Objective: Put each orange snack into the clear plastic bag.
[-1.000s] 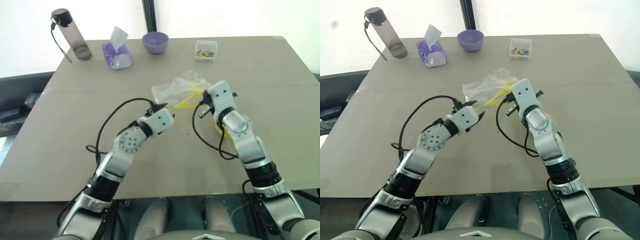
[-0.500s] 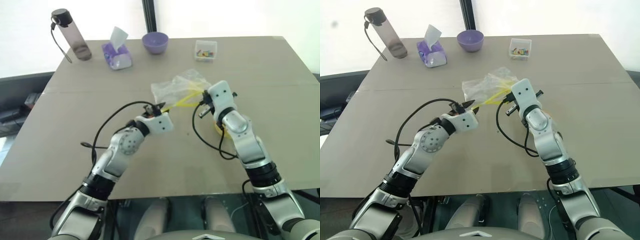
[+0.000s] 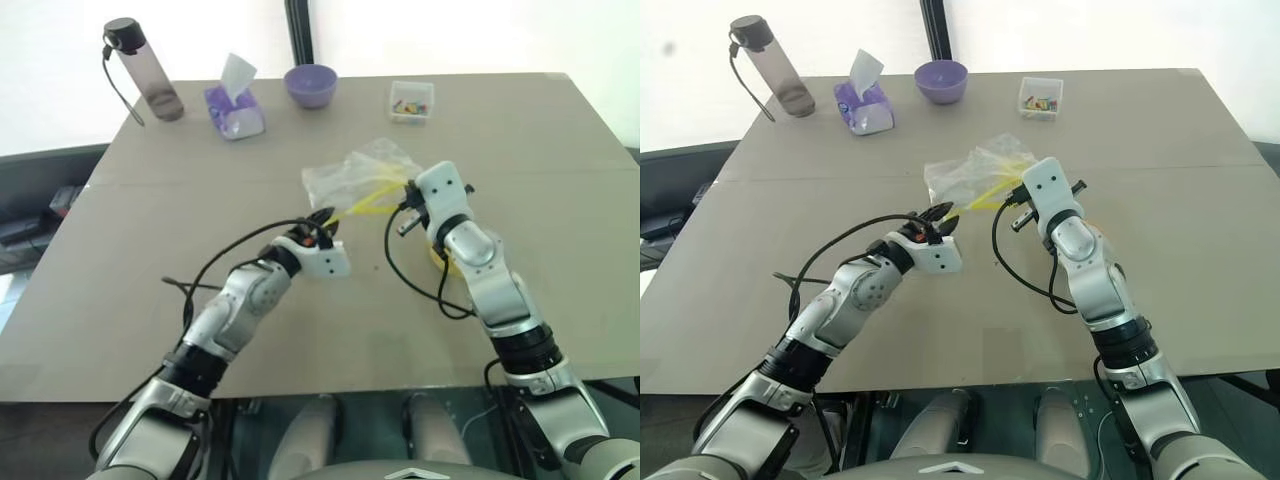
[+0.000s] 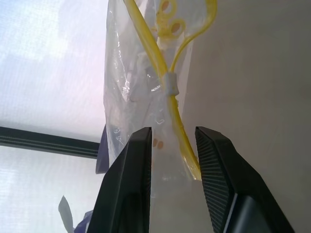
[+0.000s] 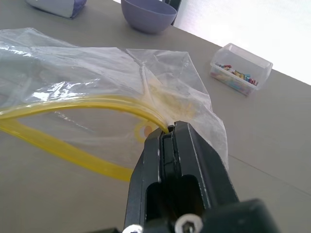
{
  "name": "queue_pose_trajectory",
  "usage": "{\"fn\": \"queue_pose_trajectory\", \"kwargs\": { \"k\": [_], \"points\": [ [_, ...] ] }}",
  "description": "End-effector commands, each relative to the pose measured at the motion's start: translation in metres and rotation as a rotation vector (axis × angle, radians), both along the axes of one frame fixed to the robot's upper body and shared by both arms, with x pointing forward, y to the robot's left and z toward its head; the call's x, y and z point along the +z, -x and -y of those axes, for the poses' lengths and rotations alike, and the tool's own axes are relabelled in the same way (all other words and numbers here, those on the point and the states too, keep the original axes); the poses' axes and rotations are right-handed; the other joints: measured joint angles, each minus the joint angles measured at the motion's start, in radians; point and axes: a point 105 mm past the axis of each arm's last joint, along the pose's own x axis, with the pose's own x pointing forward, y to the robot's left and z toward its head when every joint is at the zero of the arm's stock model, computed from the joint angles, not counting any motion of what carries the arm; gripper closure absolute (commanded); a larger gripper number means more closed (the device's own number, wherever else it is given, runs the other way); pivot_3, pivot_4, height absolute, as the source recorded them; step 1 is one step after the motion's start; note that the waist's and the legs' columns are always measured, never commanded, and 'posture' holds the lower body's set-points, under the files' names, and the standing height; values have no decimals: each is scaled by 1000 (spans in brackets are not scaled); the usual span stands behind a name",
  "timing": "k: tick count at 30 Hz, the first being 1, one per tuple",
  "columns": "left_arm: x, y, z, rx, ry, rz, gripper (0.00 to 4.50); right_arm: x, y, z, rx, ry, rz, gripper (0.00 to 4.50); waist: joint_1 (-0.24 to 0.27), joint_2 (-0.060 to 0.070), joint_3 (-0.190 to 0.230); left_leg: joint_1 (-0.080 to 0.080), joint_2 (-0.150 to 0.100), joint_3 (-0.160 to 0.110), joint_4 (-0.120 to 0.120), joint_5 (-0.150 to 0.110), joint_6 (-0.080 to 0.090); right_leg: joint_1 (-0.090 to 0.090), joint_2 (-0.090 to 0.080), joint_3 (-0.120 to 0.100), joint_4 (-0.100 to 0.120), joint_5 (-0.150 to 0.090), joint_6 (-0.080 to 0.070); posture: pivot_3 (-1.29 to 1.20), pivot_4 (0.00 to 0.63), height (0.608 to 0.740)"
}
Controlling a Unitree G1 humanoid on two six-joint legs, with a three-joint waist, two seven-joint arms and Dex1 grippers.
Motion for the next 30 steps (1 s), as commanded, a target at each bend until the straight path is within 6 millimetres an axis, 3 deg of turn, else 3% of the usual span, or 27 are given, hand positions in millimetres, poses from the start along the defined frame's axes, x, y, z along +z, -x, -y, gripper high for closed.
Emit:
{"fn": "queue_pose_trajectory", "kwargs": {
  "k": [1, 4, 5, 6, 11, 14, 18, 19, 24, 27, 30],
  "points": [
    [16, 0, 4, -20, 11, 86, 3003, 23, 4, -2, 16, -21, 81, 4500, 0, 0, 0, 0, 0, 0, 0, 0, 0, 0, 0, 0, 0, 0, 0, 0, 150, 740],
    [21, 0, 4, -23, 18, 121, 3692, 23, 4, -2, 16, -21, 82, 4500, 0, 0, 0, 0, 0, 0, 0, 0, 0, 0, 0, 0, 1, 0, 0, 0, 150, 740],
    [22, 0, 4, -22, 19, 133, 4214, 23, 4, -2, 17, -20, 82, 4500, 0, 0, 0, 0, 0, 0, 0, 0, 0, 0, 0, 0, 1, 0, 0, 0, 150, 740],
    [23, 0, 3, -19, 17, 142, 4398, 23, 5, -2, 18, -20, 81, 4500, 0, 0, 0, 0, 0, 0, 1, 0, 0, 0, 0, 0, 1, 0, 0, 0, 150, 740],
    [22, -2, 1, -9, 4, 160, 4398, 20, 6, -3, 35, -46, 49, 4500, -1, 0, 0, 0, 0, 0, 1, 0, 0, 0, 0, 0, 2, 0, 0, 0, 150, 740],
    [21, -4, 0, 2, 83, 103, 4500, 19, 8, -2, 58, -97, 9, 3638, 0, 0, 0, 0, 0, 0, 2, 0, 0, 0, 0, 0, 3, 0, 0, 0, 150, 740],
    [23, -3, 6, -26, 203, 0, 4500, 19, 12, 7, 57, -53, 21, 1781, 1, 0, 0, 0, 0, 0, 3, 0, 0, 0, 0, 0, 5, 0, 0, 0, 150, 740],
    [24, -3, 7, -30, 236, -22, 4500, 18, 14, 10, 58, -49, 16, 1511, 2, 0, 0, 0, 0, 0, 4, 0, 0, 0, 0, 0, 5, 0, 0, 0, 150, 740],
    [32, -2, 10, -48, 478, -188, 4500, 16, 28, 17, 125, -50, 12, 1511, 0, 0, 0, 0, 0, 0, 6, 0, 0, 0, 0, 0, 8, 0, 0, 0, 150, 740],
    [35, 0, 13, -58, 541, -237, 4500, 16, 31, 12, 156, -55, 17, 2253, -9, 0, 0, 0, 0, 0, 8, 0, 0, 0, 0, 1, 10, 0, 0, 0, 150, 740],
    [37, 2, 16, -74, 533, -244, 4500, 17, 28, 6, 165, -47, 31, 3588, -17, 0, 0, 1, 0, 0, 9, 0, 0, 0, 0, 0, 12, 0, 0, 0, 150, 740]
  ]
}}
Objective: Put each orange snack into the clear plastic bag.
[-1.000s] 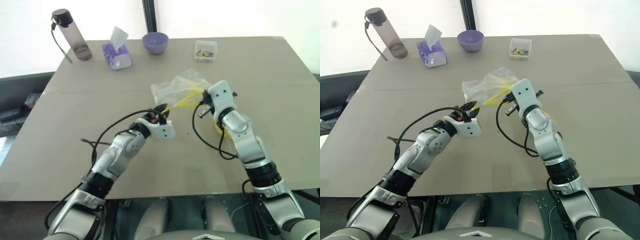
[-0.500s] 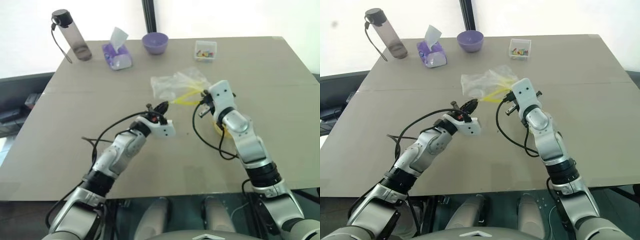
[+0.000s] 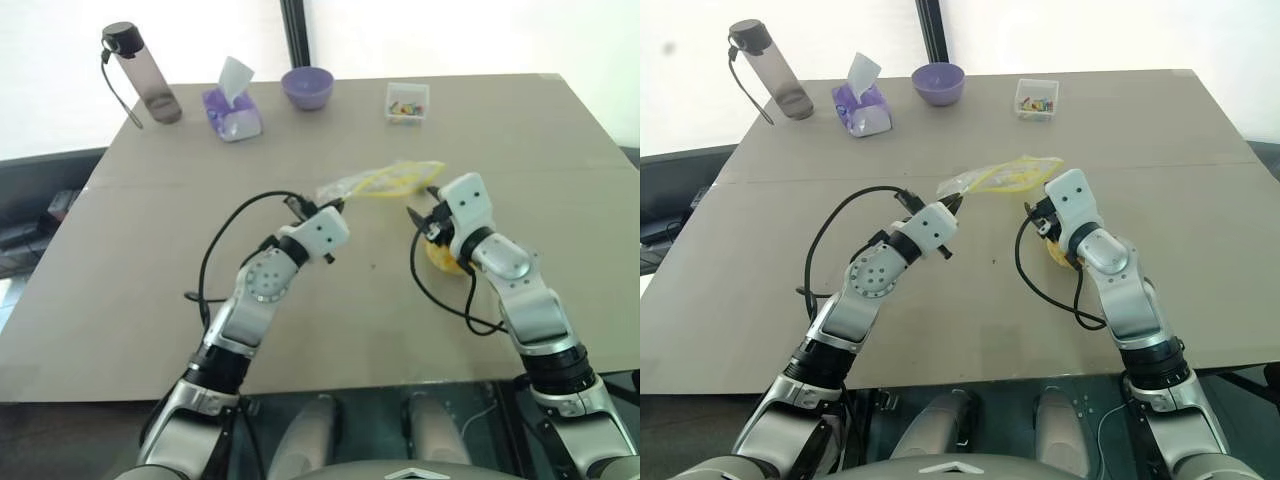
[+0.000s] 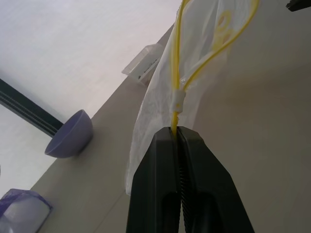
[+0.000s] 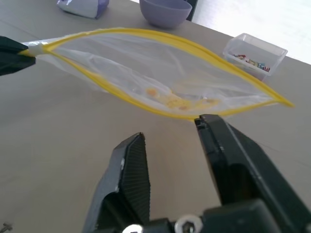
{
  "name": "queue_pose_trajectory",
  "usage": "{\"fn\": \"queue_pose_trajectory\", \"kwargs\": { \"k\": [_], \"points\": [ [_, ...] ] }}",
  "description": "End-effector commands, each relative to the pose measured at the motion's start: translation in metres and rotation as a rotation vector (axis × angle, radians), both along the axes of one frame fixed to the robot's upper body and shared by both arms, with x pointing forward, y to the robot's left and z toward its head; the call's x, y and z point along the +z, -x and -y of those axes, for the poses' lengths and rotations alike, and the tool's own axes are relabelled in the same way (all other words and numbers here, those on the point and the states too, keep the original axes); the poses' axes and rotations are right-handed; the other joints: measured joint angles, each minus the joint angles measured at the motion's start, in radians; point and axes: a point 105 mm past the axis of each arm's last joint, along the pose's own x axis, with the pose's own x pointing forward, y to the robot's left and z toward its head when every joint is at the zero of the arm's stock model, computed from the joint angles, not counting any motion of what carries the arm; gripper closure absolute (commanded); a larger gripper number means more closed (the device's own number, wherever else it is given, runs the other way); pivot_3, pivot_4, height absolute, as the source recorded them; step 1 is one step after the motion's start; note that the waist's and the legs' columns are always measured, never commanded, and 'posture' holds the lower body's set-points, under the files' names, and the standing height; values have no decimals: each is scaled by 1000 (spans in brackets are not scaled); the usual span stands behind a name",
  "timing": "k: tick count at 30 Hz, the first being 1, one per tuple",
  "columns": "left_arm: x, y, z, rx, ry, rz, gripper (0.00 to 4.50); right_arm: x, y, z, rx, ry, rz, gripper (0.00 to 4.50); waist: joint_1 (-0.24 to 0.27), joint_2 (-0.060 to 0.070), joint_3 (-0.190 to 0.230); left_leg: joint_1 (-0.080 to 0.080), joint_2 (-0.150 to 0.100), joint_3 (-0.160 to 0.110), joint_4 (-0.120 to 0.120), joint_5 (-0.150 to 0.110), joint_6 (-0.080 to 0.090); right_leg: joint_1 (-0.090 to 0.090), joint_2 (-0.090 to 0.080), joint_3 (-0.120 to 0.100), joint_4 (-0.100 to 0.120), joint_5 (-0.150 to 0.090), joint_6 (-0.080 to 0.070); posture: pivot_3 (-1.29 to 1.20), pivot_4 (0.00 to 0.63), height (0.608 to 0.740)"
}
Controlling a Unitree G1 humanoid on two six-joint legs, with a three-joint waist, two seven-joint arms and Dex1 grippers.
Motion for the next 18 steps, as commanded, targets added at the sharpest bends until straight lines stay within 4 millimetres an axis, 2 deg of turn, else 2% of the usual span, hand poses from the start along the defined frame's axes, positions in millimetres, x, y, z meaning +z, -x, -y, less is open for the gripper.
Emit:
{"fn": "queue_pose_trajectory", "kwargs": {
  "k": [1, 2, 9, 15, 18],
  "points": [
    [14, 7, 3, -28, 3, 43, 4500, 22, 2, -13, 46, -4, 98, 4175, -4, 0, 0, 0, 0, 0, 1, 0, 0, 0, 0, 0, 1, 0, 0, 0, 150, 740],
    [13, 7, 3, -29, -9, 42, 4500, 25, 1, -13, 44, -11, 107, 4398, -6, 0, 0, 0, 0, 0, 1, 0, 0, 0, 0, 0, 1, 0, 0, 0, 150, 740],
    [7, 11, 4, -49, -69, 55, 4500, 30, -5, -16, 50, -20, 123, 4398, -4, 0, 0, 0, 0, -1, 2, 0, 0, 1, 0, 0, 2, 0, 0, 0, 150, 740],
    [10, 17, 16, -113, -88, 80, 4500, 12, -12, -21, 60, 15, 70, 4398, -4, 0, 0, 0, 0, -1, 2, 0, 0, 1, 0, 0, 2, 0, 0, 0, 150, 740],
    [9, 20, 19, -128, -92, 79, 4500, -8, -21, -21, 67, 118, 48, 4398, -7, 0, 0, 0, 0, 0, 2, 0, 0, 1, 0, 0, 2, 0, 0, 0, 150, 740]
  ]
}}
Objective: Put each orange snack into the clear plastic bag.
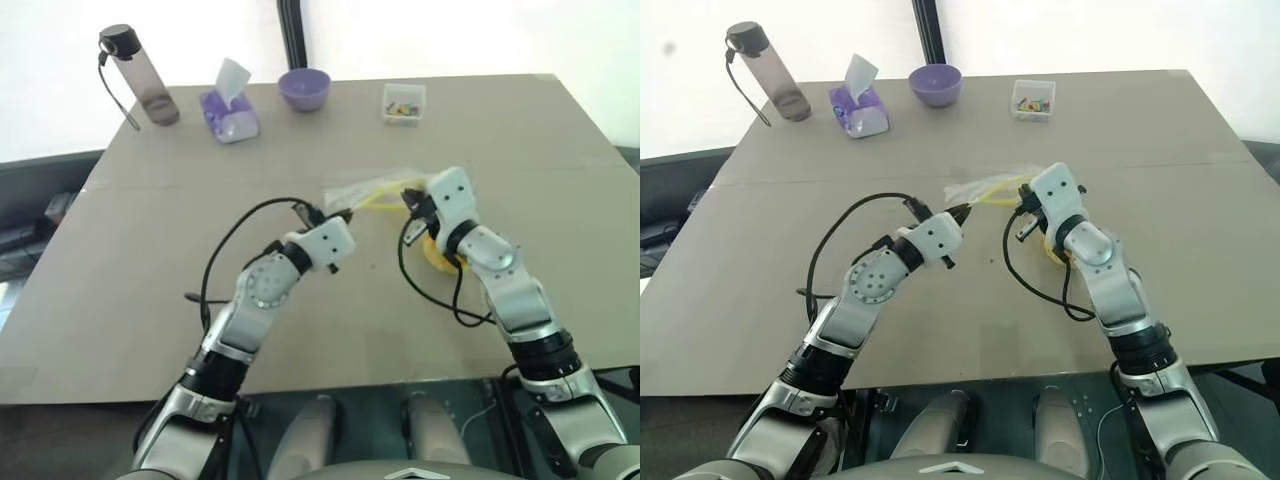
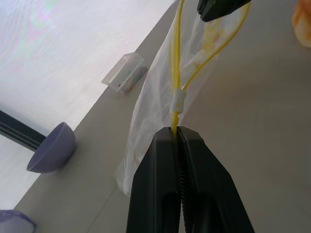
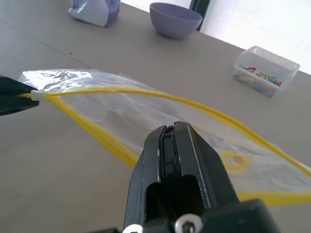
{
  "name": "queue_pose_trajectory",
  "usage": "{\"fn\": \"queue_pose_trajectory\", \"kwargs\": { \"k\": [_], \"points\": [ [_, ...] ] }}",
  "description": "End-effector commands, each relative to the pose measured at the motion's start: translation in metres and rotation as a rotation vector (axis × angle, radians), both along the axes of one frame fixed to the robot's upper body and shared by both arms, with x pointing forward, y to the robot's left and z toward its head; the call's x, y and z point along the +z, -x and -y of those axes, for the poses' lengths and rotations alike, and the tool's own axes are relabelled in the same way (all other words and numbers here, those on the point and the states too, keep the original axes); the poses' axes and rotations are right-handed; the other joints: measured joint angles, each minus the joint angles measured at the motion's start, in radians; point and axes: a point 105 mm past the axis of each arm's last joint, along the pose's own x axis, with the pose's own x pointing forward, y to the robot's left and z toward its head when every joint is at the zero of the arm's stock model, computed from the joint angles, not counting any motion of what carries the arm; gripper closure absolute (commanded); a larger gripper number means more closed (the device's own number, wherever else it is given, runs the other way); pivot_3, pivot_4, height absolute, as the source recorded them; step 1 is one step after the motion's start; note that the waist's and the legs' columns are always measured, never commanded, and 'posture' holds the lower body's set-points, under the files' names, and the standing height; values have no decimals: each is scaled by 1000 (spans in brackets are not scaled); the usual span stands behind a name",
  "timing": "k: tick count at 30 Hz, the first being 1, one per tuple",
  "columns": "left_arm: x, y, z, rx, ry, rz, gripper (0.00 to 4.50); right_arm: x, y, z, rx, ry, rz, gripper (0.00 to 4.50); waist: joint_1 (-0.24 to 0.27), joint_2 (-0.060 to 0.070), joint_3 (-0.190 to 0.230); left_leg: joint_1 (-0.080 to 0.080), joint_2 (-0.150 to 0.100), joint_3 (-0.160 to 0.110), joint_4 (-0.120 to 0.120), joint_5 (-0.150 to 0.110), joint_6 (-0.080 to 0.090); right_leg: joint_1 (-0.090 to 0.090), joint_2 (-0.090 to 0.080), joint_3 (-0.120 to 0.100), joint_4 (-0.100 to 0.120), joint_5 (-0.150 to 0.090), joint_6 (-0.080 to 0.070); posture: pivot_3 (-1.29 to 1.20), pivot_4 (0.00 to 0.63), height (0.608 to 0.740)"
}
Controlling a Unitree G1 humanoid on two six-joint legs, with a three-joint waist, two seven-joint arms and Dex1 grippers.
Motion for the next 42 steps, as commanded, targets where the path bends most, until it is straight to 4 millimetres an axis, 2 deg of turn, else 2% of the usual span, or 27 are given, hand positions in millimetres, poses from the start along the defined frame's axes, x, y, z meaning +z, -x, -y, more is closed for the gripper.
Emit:
{"fn": "queue_pose_trajectory", "kwargs": {
  "k": [1, 5, 8, 9, 14, 20, 22, 26, 28, 29, 31, 33, 35, 39, 42],
  "points": [
    [16, 9, 10, -57, 1, 69, 4500, -7, -8, -6, 41, 122, 53, 4398, 0, 0, 0, 0, 0, 0, 0, 0, 0, 0, 0, 0, 0, 0, 0, 0, 150, 740],
    [13, 8, 10, -58, -16, 65, 4500, -2, -18, -8, 60, 201, 137, 4398, -1, 0, 0, 0, 0, 0, 0, 0, 0, 0, 0, 0, 0, 0, 0, 0, 150, 740],
    [13, 7, 9, -55, -22, 67, 4500, -10, -18, -13, 144, 436, 239, 3078, -1, 0, 0, 0, 0, 1, 0, 0, -1, 0, 0, 1, 0, 0, 0, 0, 150, 740],
    [12, 7, 10, -57, -36, 72, 4500, -13, -18, -13, 157, 483, 256, 2512, 0, 0, 0, 0, 0, 0, 0, 0, -1, 0, 0, 0, 0, 0, 0, 0, 150, 740],
    [6, 7, 10, -51, -58, 67, 4500, -15, -21, -6, 147, 574, 305, 51, 0, 0, 0, 0, 0, 1, 0, 0, -1, 0, 0, 1, -1, 0, 0, 0, 150, 740],
    [3, 3, 9, -26, -53, 54, 4500, -16, -14, -2, 135, 569, 309, 51, 1, 0, 0, 0, 0, 0, 0, 0, -1, 0, 0, 1, -1, 0, 0, 0, 150, 740],
    [3, 2, 8, -17, -54, 48, 4500, -12, -8, -1, 126, 500, 275, 51, 2, 0, 0, 0, 0, 0, 0, 0, -1, 0, 0, 1, -1, 0, 0, 0, 150, 740],
    [2, 0, 5, 1, -51, 42, 4500, 4, 22, 1, 154, 346, 245, 51, 1, 0, 0, 0, 0, 1, 0, 0, 0, 0, 0, 1, -1, 0, 0, 0, 150, 740],
    [1, 0, 2, 6, -51, 38, 4500, 11, 35, 12, 140, 270, 224, 51, 6, 0, 0, 0, 0, 0, 0, 0, 0, 0, 0, 0, -1, 0, 0, 0, 150, 740],
    [0, 0, 2, 10, -50, 37, 4500, 15, 39, 20, 99, 176, 185, 51, 8, 0, 0, 0, 0, -1, 0, -1, 1, 0, 0, 0, -1, 0, 0, 0, 150, 740],
    [3, -1, -1, 29, -47, 47, 4500, 20, 41, 51, -68, -49, 69, 51, 11, 0, 0, 0, 1, -2, 0, -2, 3, 1, 0, -1, -1, 0, 0, 0, 150, 740],
    [5, -3, -4, 52, -38, 57, 4500, 10, 45, 73, -173, -206, -60, 51, 18, 0, 0, 0, 1, -3, 0, -2, 3, 1, 0, -1, -1, 0, 0, 0, 150, 740],
    [6, -4, -5, 60, -36, 56, 4500, -6, 52, 84, -215, -270, -183, 51, 24, 0, 0, 0, 1, -2, 1, -2, 4, 1, 0, -1, -1, 0, 0, 0, 150, 740],
    [5, -5, -3, 57, -40, 54, 4500, -33, 58, 95, -295, -397, -374, 51, 25, 0, 0, 0, 1, -2, 0, -2, 4, 1, 0, -1, 0, 0, 0, 0, 150, 740],
    [4, -6, -3, 56, -42, 54, 4500, -48, 64, 90, -286, -447, -492, 51, 24, 0, 0, 0, 1, -1, 0, -2, 4, 1, 1, -1, 0, 0, 0, 0, 150, 740]
  ]
}}
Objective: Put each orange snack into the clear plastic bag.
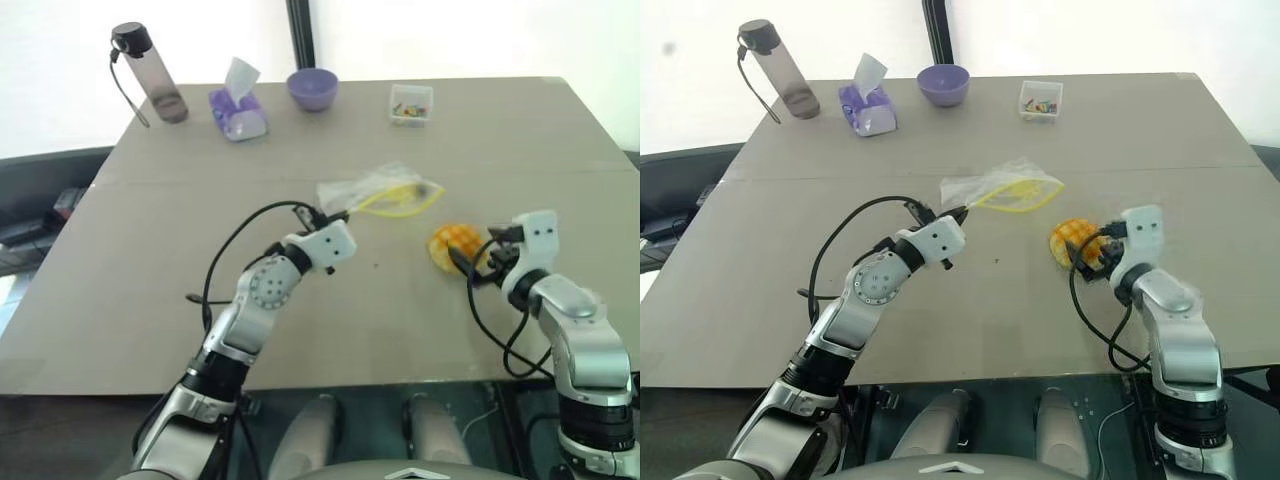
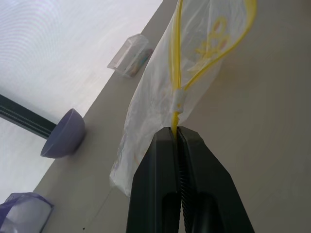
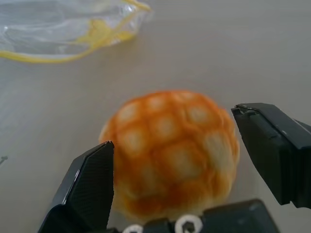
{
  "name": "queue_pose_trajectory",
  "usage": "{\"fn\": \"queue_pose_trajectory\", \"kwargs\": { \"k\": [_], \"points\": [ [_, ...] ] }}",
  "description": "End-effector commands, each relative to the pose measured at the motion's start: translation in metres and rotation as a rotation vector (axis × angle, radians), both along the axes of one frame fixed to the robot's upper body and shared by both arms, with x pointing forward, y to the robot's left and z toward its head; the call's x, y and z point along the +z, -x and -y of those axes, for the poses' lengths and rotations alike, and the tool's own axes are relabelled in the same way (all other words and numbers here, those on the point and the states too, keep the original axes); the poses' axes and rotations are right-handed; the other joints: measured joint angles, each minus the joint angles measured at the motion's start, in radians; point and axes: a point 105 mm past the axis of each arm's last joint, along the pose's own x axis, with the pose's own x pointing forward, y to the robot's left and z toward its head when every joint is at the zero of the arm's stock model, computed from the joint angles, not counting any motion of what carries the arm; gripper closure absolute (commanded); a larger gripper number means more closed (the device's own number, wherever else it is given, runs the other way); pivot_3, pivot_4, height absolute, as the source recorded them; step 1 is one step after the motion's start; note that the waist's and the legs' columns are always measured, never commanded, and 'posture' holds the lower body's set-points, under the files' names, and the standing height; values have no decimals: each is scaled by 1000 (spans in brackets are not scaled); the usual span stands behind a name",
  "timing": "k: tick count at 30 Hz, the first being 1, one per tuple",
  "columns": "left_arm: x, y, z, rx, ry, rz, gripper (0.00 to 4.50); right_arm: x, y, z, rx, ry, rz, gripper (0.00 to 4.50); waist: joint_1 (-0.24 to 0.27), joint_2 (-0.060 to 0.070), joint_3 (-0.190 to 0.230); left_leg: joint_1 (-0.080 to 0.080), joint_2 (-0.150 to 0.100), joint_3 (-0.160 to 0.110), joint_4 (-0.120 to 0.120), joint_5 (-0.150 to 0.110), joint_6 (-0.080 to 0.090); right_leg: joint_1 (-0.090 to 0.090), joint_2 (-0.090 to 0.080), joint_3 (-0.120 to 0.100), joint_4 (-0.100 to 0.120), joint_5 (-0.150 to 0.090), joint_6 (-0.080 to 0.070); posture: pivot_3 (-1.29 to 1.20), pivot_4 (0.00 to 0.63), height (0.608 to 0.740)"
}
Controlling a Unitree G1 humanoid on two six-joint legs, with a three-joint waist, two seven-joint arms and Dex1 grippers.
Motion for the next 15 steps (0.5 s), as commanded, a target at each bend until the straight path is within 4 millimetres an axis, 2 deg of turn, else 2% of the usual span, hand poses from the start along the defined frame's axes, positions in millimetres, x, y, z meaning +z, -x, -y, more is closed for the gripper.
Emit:
{"fn": "queue_pose_trajectory", "kwargs": {
  "k": [1, 2, 4, 6, 7, 12, 13, 15],
  "points": [
    [13, 0, 2, -6, 14, 49, 4500, -4, 6, -3, 8, -43, -59, 51, 2, 0, 0, 0, 0, 0, 0, 0, 0, 0, 0, 0, 0, 0, 0, 0, 150, 740],
    [13, -1, 1, -5, 13, 49, 4500, -7, 6, -2, 6, -34, -70, 546, 2, 0, 0, 0, 0, 0, 0, 0, 0, 0, 0, 0, 0, 0, 0, 0, 150, 740],
    [14, -2, 1, -3, 12, 50, 4500, -8, 6, -2, 5, -32, -78, 845, 2, 0, 0, 0, 0, 0, 0, 0, 0, 0, 0, 0, 0, 0, 0, 0, 150, 740],
    [14, -2, 0, 0, 11, 51, 4500, -7, 5, -3, 12, -15, -68, 1708, 2, 0, 0, 0, 0, 0, 0, 0, 0, 0, 0, 0, 0, 0, 0, 0, 150, 740],
    [14, -2, 0, 1, 11, 50, 4500, -7, 4, -3, 13, -12, -66, 1975, 2, 0, 0, 0, 0, 0, 0, 0, 0, 0, 0, 0, 0, 0, 0, 0, 150, 740],
    [11, -1, 1, 1, 7, 40, 4500, 0, 2, 1, 21, 10, -33, 4203, 2, 0, 0, 0, 0, 0, 0, 0, 0, 0, 0, 0, 0, 0, 0, 0, 150, 740],
    [10, -2, 0, 6, 2, 39, 4500, 4, 2, 2, 34, 2, -18, 4465, 2, 0, 0, 0, 0, 0, 0, 0, 0, 0, 0, 0, 0, 0, 0, 0, 150, 740],
    [10, -4, -3, 27, -1, 43, 4500, 15, 5, -2, 100, -43, 9, 4465, 2, 0, 0, 0, 0, 0, 0, 0, 0, 0, 0, 0, -1, 0, 0, 0, 150, 740]
  ]
}}
